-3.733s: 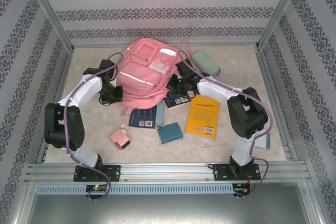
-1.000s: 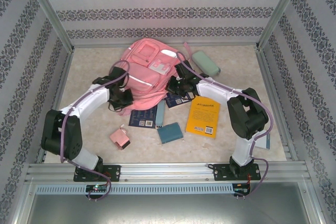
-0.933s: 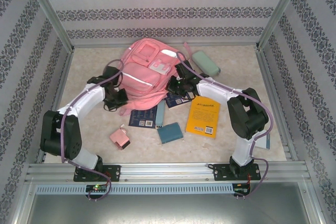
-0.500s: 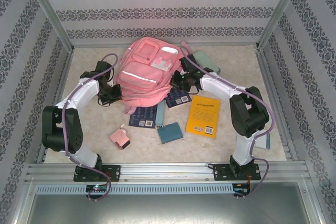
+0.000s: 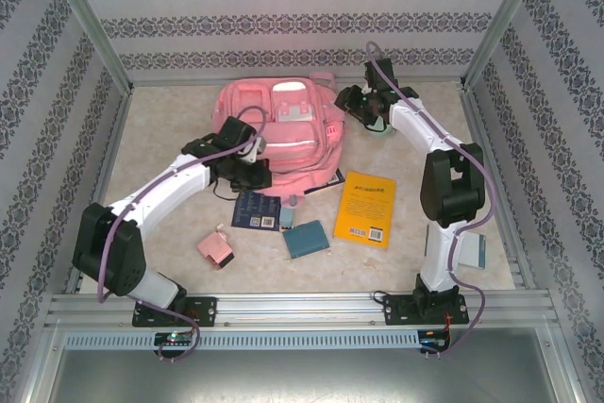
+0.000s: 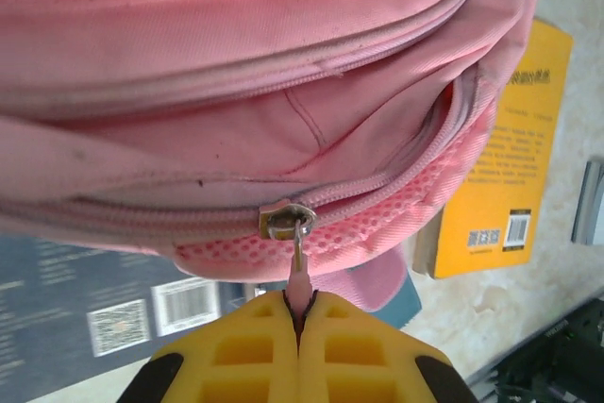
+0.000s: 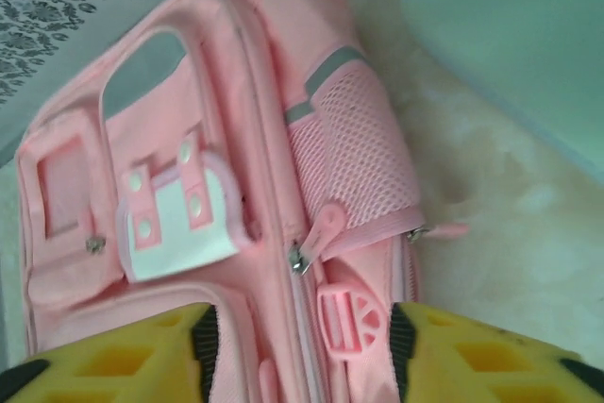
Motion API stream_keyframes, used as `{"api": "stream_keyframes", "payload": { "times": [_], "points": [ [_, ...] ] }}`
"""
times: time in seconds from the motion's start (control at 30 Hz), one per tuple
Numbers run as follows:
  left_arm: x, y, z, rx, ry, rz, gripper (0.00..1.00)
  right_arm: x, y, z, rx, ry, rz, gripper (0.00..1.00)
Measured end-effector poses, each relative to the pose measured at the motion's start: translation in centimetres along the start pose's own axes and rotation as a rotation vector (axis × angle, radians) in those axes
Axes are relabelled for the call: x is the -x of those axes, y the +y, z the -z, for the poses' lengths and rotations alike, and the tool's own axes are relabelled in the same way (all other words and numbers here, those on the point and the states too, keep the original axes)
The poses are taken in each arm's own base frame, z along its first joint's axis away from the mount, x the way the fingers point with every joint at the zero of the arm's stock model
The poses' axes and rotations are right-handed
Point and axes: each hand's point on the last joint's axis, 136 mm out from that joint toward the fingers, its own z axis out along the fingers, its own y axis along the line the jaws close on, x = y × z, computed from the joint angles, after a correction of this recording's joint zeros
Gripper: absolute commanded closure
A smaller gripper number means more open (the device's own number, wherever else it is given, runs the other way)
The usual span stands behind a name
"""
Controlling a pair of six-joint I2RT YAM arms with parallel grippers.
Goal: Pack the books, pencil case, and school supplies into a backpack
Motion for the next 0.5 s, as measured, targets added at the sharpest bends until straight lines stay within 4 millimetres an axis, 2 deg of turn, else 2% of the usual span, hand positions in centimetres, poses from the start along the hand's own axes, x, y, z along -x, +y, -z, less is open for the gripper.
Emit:
{"api": "stream_keyframes", "payload": {
  "times": [0.07, 0.17, 0.3, 0.37, 0.5],
  "points": [
    [-0.3, -1.1, -1.1, -0.007, 0.028, -0.011, 1.00, -0.9, -0.6, 0.3, -0.016, 0.009, -0.005, 0.43],
    [0.0, -2.6, -2.3, -0.018, 0.044, -0.028, 1.00, -3.8, -1.5, 1.5, -0.038, 0.047, -0.011, 0.42],
    [0.2, -3.6, -3.2, -0.031, 0.054, -0.042, 1.00, -8.5, -1.9, 3.8, -0.049, 0.096, -0.028, 0.37],
    [0.2, -3.8, -3.5, -0.033, 0.060, -0.046, 1.00, -11.0, -1.9, 4.5, -0.045, 0.122, -0.049, 0.31],
    [0.0, -4.0, -3.9, -0.034, 0.073, -0.051, 1.00, -16.1, -2.2, 4.0, -0.029, 0.204, -0.113, 0.26]
  ]
}}
